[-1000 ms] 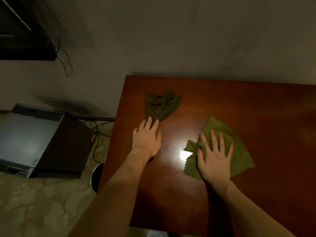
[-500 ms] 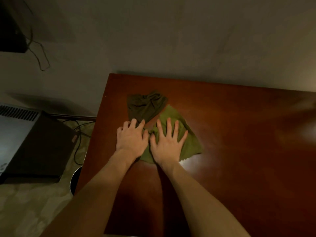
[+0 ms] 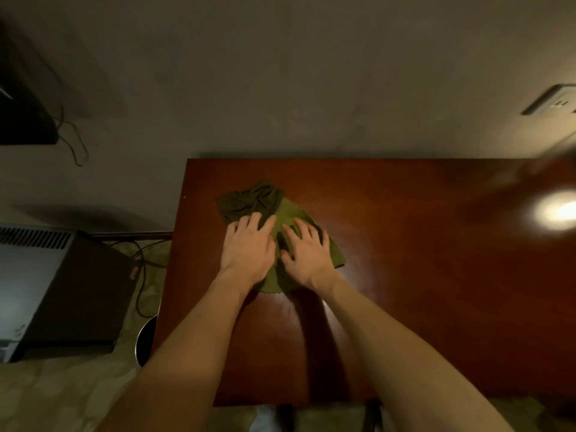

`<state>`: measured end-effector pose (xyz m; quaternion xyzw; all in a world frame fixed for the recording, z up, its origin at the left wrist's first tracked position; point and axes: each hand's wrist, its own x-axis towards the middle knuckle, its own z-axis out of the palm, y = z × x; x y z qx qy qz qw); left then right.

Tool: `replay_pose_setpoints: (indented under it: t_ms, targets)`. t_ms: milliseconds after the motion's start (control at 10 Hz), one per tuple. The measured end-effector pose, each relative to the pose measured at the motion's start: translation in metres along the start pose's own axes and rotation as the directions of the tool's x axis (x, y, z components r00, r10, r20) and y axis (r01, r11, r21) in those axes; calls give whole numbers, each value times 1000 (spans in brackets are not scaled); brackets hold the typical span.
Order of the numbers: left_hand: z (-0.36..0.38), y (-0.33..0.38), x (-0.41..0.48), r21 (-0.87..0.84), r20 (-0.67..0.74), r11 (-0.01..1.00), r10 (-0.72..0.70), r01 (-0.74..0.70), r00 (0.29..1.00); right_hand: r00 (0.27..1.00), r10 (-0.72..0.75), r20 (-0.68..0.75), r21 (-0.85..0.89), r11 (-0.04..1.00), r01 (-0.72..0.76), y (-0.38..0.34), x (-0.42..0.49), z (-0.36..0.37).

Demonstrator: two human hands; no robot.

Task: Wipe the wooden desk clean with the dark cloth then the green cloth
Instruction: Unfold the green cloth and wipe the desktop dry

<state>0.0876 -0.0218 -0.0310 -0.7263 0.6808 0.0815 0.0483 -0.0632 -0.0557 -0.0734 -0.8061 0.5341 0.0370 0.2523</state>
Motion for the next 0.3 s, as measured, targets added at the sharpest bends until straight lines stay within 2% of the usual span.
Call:
replay_pose_setpoints:
  t_ms: [100, 300]
  targets:
    - [-23, -1, -1, -1, -53, 999, 42, -42, 998, 999, 29, -31, -42, 999, -30, 4, -14, -26]
    - [-55, -19, -3, -83, -82, 993, 73, -79, 994, 980, 121, -159, 79, 991, -109, 9, -39, -75]
